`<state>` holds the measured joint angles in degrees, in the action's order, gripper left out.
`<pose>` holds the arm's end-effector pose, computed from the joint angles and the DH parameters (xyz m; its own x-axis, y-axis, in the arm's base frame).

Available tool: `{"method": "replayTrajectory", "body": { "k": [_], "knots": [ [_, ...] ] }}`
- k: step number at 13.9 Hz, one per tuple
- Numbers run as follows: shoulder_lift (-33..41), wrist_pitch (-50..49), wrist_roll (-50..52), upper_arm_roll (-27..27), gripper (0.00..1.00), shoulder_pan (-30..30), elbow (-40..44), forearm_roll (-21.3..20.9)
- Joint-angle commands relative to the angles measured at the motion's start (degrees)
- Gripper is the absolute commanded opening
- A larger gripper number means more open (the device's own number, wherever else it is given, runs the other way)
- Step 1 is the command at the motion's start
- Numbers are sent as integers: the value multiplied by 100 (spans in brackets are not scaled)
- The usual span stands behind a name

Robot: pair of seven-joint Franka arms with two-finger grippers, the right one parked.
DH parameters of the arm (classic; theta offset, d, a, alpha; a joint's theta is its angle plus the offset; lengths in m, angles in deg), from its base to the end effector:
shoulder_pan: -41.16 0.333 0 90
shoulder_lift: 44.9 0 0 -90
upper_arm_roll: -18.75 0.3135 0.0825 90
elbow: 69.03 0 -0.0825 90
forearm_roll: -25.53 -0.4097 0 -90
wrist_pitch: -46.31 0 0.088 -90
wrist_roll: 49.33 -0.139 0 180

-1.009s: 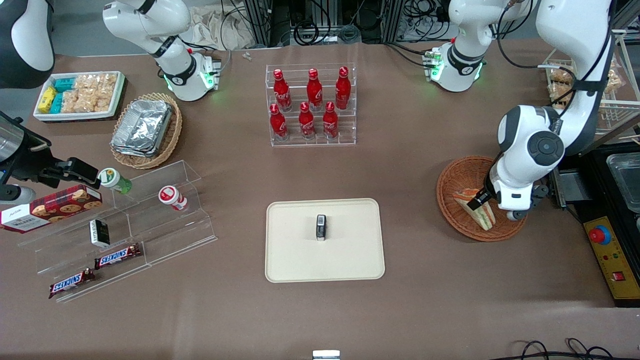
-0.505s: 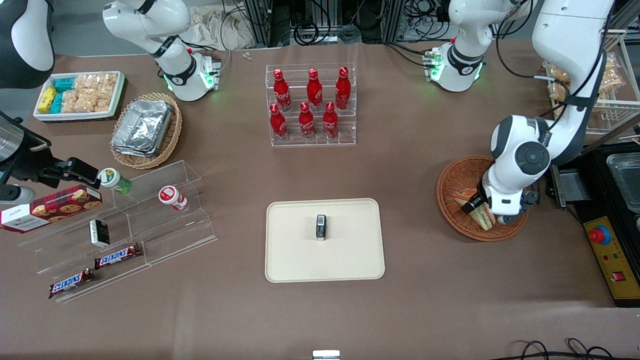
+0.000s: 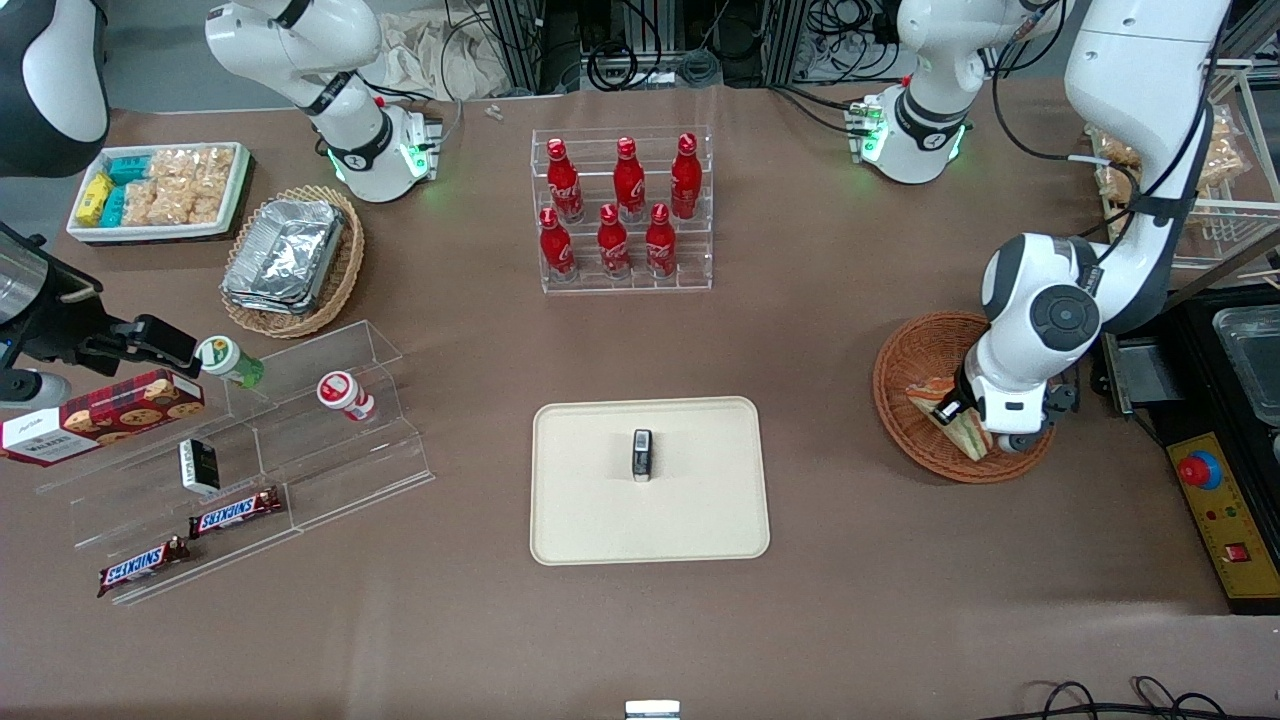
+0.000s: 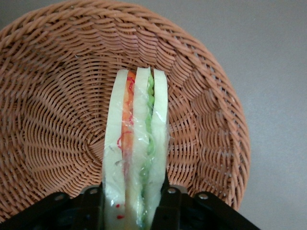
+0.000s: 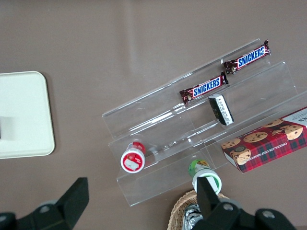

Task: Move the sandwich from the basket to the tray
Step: 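Lift the sandwich out of the basket with the left gripper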

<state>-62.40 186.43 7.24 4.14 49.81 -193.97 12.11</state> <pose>0.5692 -0.0583 0.1959 0.7576 0.6515 0.0408 0.6527 -0.7550 -0.0634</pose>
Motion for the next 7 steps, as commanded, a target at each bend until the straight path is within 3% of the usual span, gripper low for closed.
{"method": "replayTrajectory", "body": {
  "k": [1, 5, 7],
  "knots": [
    [368, -123, 312, -16, 0, -12, 5, -178],
    [905, -1801, -118, -42, 0, -12, 715, -56],
    [1134, -2600, -687, -42, 0, -12, 1250, 451]
  ]
}}
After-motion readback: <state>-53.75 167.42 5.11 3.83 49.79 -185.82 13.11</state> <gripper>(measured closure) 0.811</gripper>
